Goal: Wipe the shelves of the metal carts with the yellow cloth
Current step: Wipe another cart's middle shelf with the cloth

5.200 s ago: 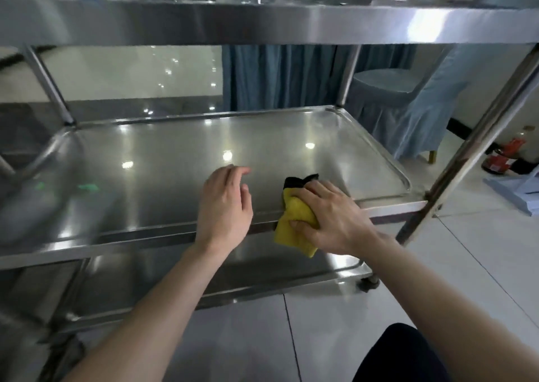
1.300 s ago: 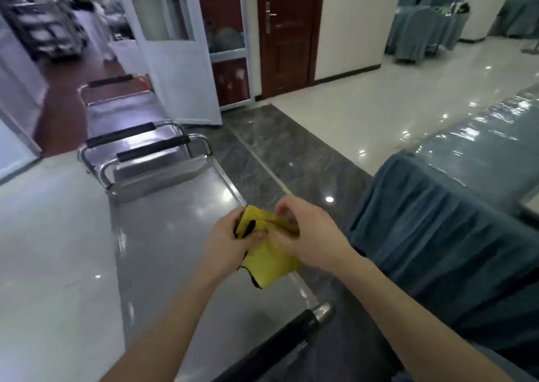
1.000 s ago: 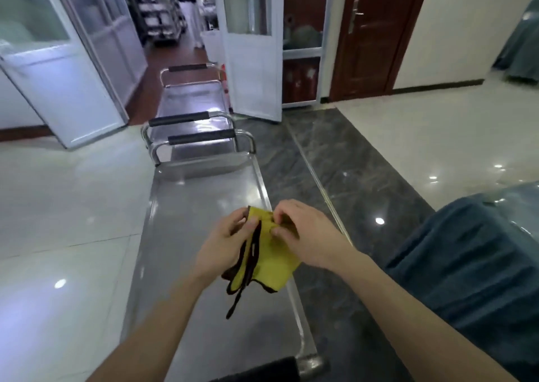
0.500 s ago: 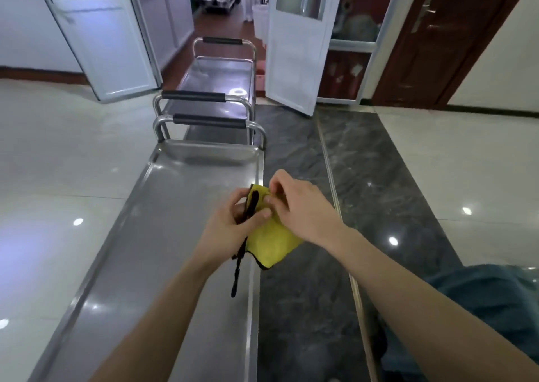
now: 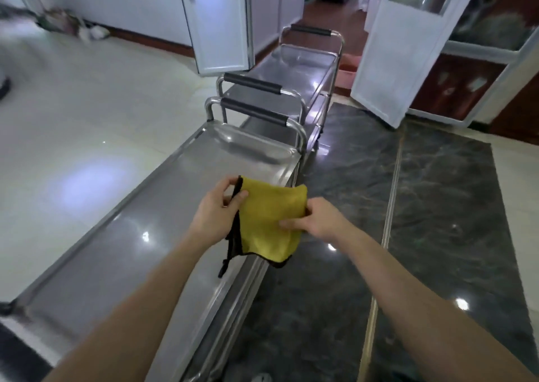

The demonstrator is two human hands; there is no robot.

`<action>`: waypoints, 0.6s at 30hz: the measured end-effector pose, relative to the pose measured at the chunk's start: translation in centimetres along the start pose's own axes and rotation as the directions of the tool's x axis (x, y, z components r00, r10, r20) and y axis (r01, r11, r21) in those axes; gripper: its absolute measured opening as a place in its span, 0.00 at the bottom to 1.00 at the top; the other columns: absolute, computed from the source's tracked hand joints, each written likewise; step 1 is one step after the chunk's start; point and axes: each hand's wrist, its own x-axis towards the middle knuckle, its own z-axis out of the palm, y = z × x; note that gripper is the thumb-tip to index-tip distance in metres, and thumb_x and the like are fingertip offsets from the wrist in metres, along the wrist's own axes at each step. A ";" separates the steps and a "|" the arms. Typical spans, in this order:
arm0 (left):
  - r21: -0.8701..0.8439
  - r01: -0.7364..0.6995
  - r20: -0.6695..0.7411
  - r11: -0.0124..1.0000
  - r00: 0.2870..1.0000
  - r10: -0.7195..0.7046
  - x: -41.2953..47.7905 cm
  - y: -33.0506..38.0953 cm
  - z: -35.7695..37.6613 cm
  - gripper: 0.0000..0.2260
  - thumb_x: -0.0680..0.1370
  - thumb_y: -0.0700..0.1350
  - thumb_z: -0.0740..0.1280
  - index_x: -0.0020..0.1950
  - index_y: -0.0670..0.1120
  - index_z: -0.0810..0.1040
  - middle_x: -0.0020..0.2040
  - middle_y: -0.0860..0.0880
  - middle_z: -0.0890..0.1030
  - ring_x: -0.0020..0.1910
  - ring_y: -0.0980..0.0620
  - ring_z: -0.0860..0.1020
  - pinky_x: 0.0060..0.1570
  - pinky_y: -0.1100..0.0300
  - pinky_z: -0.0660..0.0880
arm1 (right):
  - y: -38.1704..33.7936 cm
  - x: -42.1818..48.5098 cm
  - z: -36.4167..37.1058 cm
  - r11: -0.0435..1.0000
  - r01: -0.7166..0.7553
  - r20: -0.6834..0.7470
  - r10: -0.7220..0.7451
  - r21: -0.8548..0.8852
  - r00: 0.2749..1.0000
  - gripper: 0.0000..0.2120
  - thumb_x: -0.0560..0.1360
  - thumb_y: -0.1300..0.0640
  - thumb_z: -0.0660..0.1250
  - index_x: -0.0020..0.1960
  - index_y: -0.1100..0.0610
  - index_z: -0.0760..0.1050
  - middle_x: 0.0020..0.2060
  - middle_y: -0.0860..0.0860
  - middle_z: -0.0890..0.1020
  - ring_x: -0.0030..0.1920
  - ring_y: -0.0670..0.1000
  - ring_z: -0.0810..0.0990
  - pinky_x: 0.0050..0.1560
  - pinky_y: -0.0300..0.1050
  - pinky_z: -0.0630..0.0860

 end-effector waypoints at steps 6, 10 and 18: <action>-0.193 0.236 0.093 0.952 0.971 -0.221 2.3 -4.9 3.0 0.44 0.76 0.41 0.81 0.82 0.64 0.60 0.54 0.46 0.89 0.54 0.46 0.88 0.58 0.44 0.83 | 4.0 5.7 -1.0 0.974 -0.113 -0.146 0.143 0.196 0.979 0.45 0.69 0.58 0.85 0.79 0.59 0.64 0.60 0.51 0.82 0.56 0.49 0.84 0.55 0.48 0.83; -0.314 0.249 0.017 0.916 0.966 -0.257 3.8 -6.0 4.7 0.34 0.72 0.34 0.81 0.73 0.58 0.77 0.57 0.43 0.86 0.56 0.42 0.86 0.55 0.42 0.85 | 6.3 8.2 -3.0 0.998 -0.019 -0.024 0.020 0.057 1.000 0.60 0.68 0.61 0.86 0.86 0.45 0.50 0.65 0.56 0.83 0.63 0.53 0.84 0.67 0.55 0.80; 0.392 0.186 -0.252 0.901 0.964 -0.089 4.0 -6.2 9.3 0.28 0.71 0.33 0.74 0.70 0.52 0.82 0.60 0.48 0.84 0.59 0.47 0.81 0.58 0.59 0.74 | 7.5 14.5 -5.6 0.827 0.401 0.225 -0.336 -0.393 0.915 0.29 0.65 0.59 0.86 0.63 0.45 0.84 0.48 0.43 0.88 0.49 0.44 0.86 0.56 0.48 0.82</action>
